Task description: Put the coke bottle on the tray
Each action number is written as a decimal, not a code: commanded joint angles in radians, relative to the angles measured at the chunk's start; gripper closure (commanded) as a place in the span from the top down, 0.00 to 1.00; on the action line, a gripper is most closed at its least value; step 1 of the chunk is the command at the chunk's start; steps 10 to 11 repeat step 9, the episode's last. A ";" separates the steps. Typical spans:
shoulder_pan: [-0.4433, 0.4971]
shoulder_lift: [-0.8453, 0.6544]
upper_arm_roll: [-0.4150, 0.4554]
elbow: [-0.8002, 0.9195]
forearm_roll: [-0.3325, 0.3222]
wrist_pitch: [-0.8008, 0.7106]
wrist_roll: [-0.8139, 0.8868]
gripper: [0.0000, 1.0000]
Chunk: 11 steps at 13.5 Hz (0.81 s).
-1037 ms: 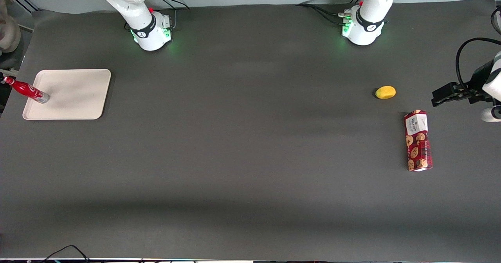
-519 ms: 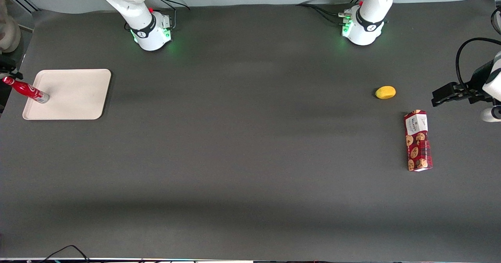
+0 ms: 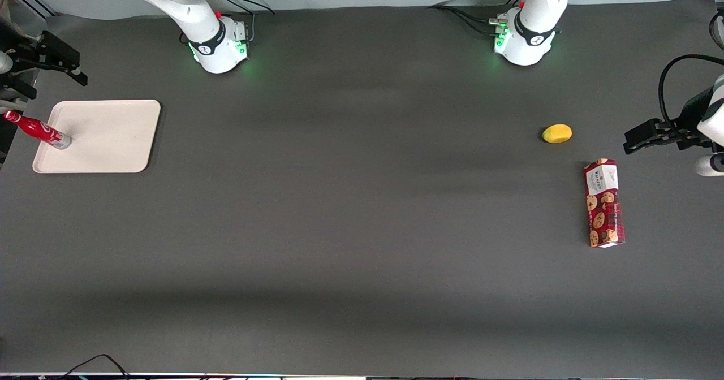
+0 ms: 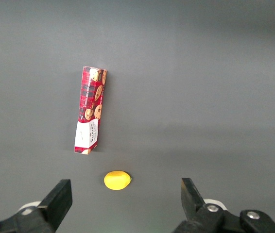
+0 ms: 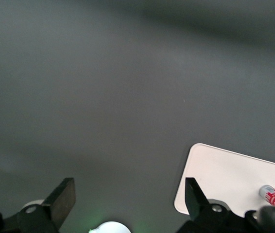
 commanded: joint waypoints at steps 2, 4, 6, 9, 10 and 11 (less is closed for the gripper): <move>0.072 0.122 0.006 0.139 -0.038 -0.036 0.165 1.00; 0.066 0.132 0.013 0.139 -0.064 -0.036 0.170 1.00; 0.052 0.136 0.012 0.140 -0.071 -0.034 0.159 1.00; 0.049 0.142 0.012 0.143 -0.072 -0.034 0.165 1.00; 0.049 0.142 0.012 0.143 -0.072 -0.034 0.165 1.00; 0.049 0.142 0.012 0.143 -0.072 -0.034 0.165 1.00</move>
